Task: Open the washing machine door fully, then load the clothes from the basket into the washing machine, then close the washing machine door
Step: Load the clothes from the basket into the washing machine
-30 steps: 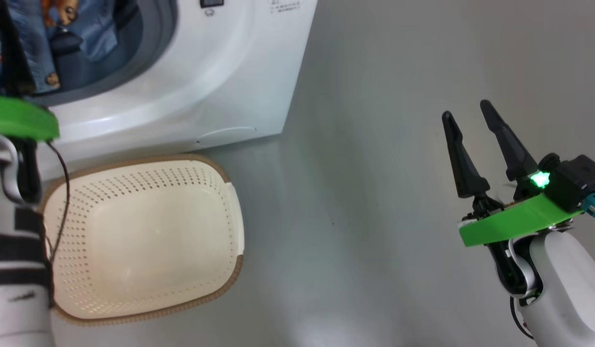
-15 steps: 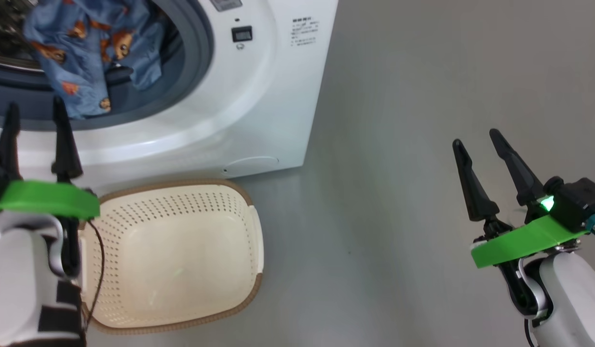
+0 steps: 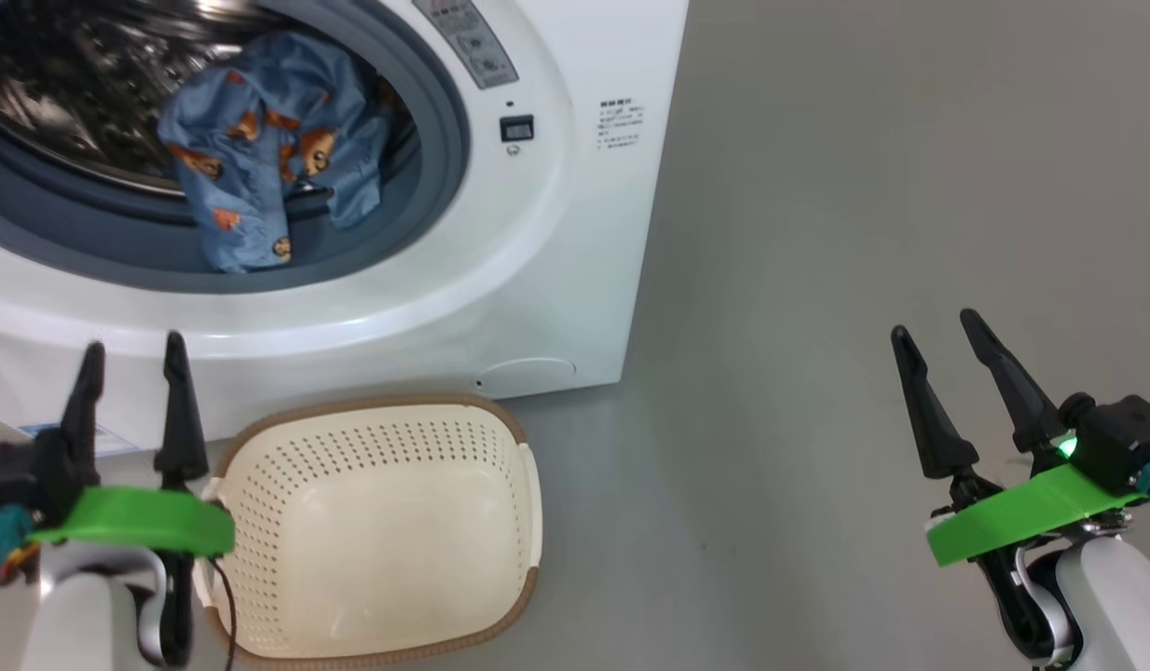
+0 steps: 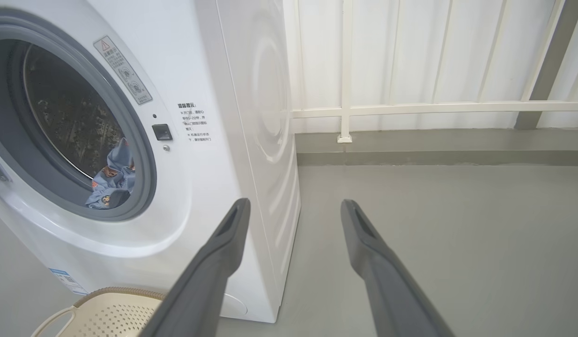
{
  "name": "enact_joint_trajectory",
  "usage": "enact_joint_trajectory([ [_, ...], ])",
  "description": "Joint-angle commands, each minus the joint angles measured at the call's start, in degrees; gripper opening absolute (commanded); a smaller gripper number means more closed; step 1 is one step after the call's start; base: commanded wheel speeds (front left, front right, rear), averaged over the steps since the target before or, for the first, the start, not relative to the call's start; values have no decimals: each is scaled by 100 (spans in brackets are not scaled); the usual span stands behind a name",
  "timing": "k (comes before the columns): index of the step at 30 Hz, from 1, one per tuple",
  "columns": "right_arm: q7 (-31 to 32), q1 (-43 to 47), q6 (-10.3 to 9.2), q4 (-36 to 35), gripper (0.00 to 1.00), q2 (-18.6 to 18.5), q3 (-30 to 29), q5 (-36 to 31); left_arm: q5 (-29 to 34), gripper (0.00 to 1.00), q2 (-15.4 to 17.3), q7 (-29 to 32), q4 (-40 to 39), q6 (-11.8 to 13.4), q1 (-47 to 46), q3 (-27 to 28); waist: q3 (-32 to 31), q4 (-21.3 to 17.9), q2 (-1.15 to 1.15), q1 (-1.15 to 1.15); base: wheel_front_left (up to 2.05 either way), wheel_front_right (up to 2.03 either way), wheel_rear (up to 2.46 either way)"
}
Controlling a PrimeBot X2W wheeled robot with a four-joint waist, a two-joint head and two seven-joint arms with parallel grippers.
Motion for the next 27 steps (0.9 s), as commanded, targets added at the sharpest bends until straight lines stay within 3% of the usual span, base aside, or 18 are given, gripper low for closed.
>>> enact_joint_trajectory([
  [1, -46, 89, 31, -114, 100, -110, 67, 55, 13, 100, 150, -36, -200, 3, 71, 178, -128, 72, 0, 0, 0, 0, 0],
  [27, -46, 765, 31, -131, 100, -240, -60, 35, 71, 100, -35, -36, -1142, 2, 1777, 379, -847, 119, 0, 0, 0, 0, 0],
])
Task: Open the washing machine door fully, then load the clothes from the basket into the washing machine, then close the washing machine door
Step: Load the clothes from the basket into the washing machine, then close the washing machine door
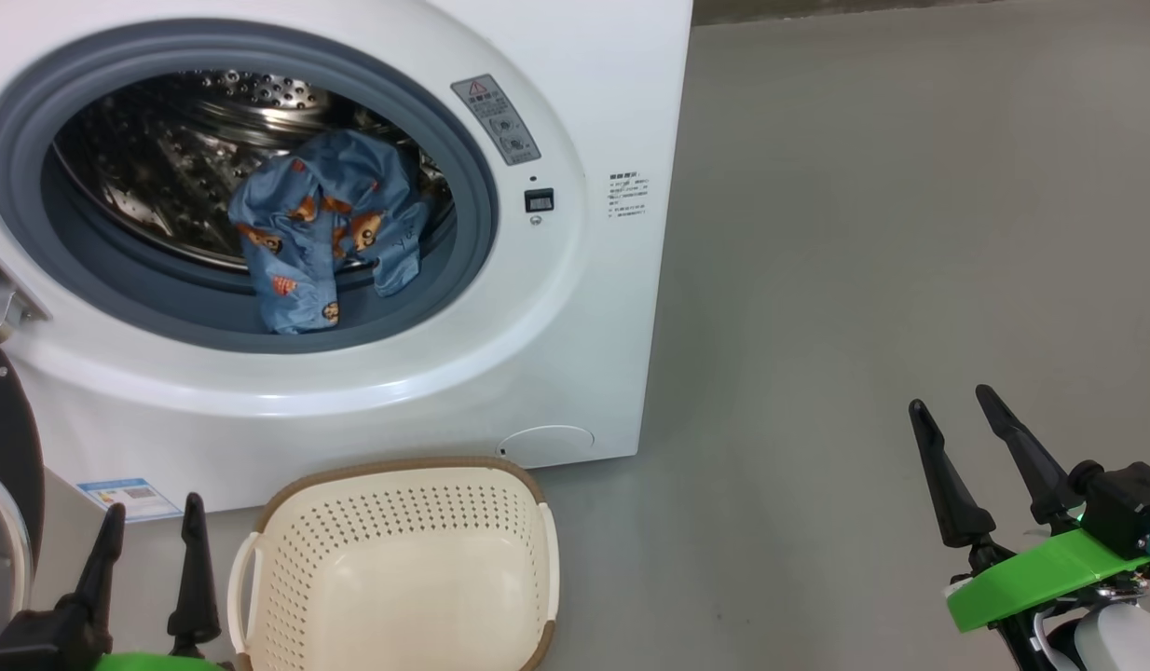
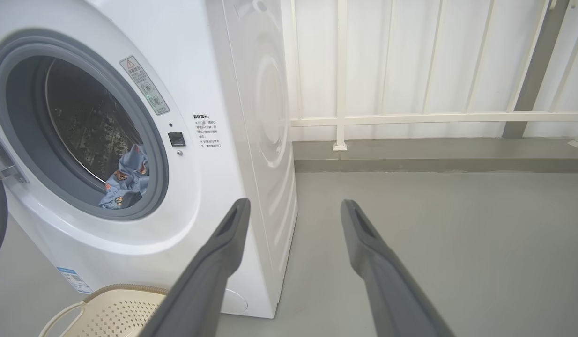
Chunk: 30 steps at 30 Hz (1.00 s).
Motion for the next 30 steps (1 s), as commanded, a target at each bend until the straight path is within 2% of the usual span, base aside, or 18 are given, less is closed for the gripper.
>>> enact_joint_trajectory([
  [1, -46, 76, 31, -134, 100, -139, 68, 34, 13, 100, 89, -37, -222, 2, -15, 227, -27, -3, 0, 0, 0, 0, 0],
  [30, -46, 124, 31, -147, 100, -131, 77, 26, 16, 100, 56, -37, -272, 2, 67, 264, -62, -7, 0, 0, -4, 4, 0],
])
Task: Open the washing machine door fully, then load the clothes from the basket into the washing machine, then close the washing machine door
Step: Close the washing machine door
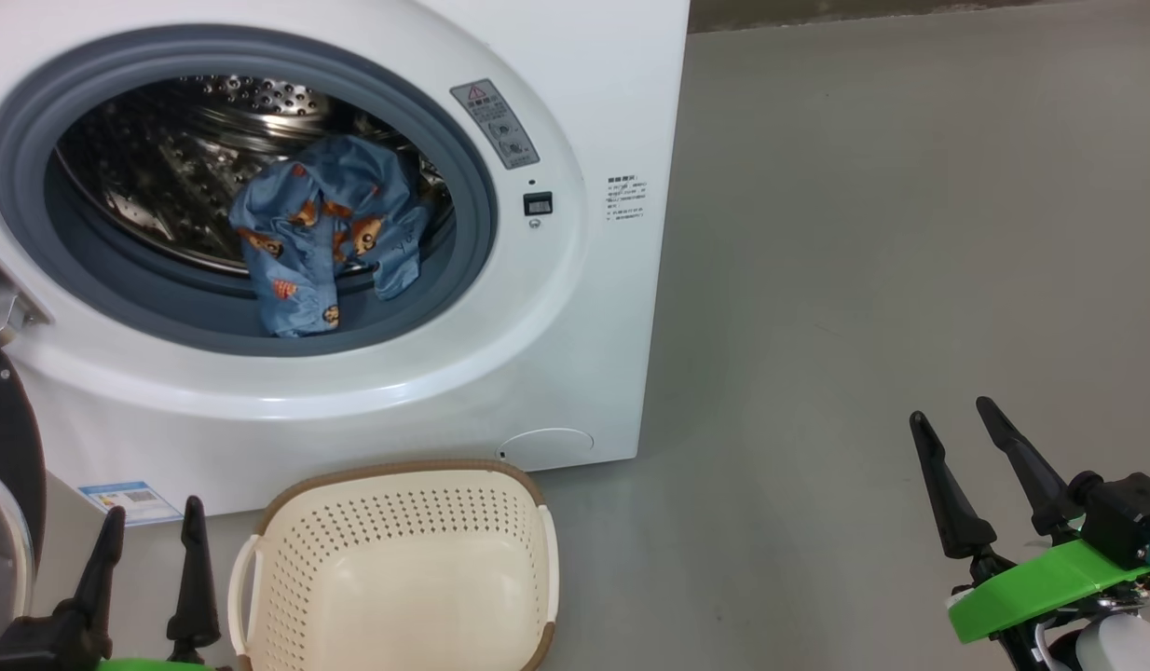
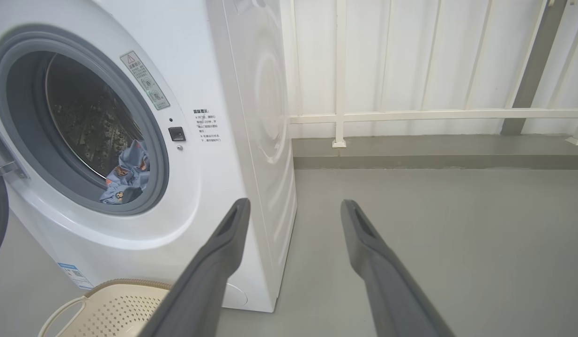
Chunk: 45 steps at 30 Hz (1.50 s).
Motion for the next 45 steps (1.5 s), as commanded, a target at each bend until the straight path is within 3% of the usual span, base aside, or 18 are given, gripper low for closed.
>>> enact_joint_trajectory([
  [1, -46, 10, 31, -143, 100, -110, 73, 26, 17, 100, 106, -37, -139, 2, -32, 208, 0, 2, 0, 0, -57, 57, 0],
  [14, -46, 9, 31, -164, 100, -91, 50, 23, -10, 100, 135, -37, -319, 2, -8, 210, 49, 10, 0, 0, -103, 103, 0],
  [31, -46, -14, 31, -164, 100, -89, 46, 8, -63, 100, 132, -37, -353, 2, 2, 138, 70, 94, 0, 0, -7, 7, 0],
  [45, -46, -78, 31, -188, 100, -152, 252, 0, -157, 100, -4, -37, -336, 2, 102, 258, 105, 827, 0, 0, 0, 0, 0],
])
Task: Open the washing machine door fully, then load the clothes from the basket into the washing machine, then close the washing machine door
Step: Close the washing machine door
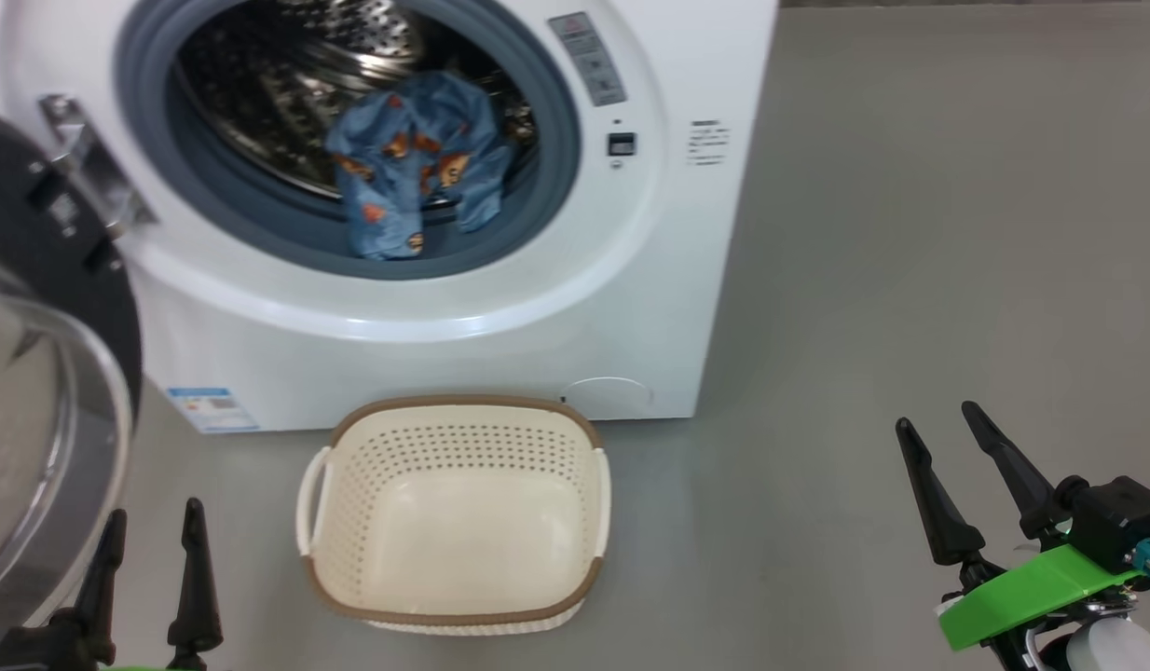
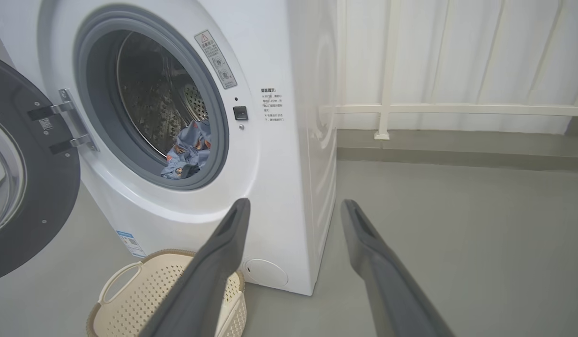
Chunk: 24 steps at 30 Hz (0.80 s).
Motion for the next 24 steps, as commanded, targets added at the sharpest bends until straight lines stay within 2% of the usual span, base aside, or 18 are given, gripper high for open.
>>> enact_joint_trajectory([
  [1, -46, -100, 31, -139, 100, -144, 139, 10, -69, 100, 67, -37, -153, 2, 25, 226, 11, 312, 0, 0, 0, 0, 0],
  [16, -46, -227, 31, -141, 100, -292, 385, 33, -147, 100, -133, -37, -158, 2, 248, 401, -7, 1585, 0, 0, 0, 0, 0],
  [24, -46, -258, 31, -140, 100, -336, 473, 40, -181, 100, -193, -37, -150, 2, 306, 450, -23, 2058, 0, 0, 0, 0, 0],
])
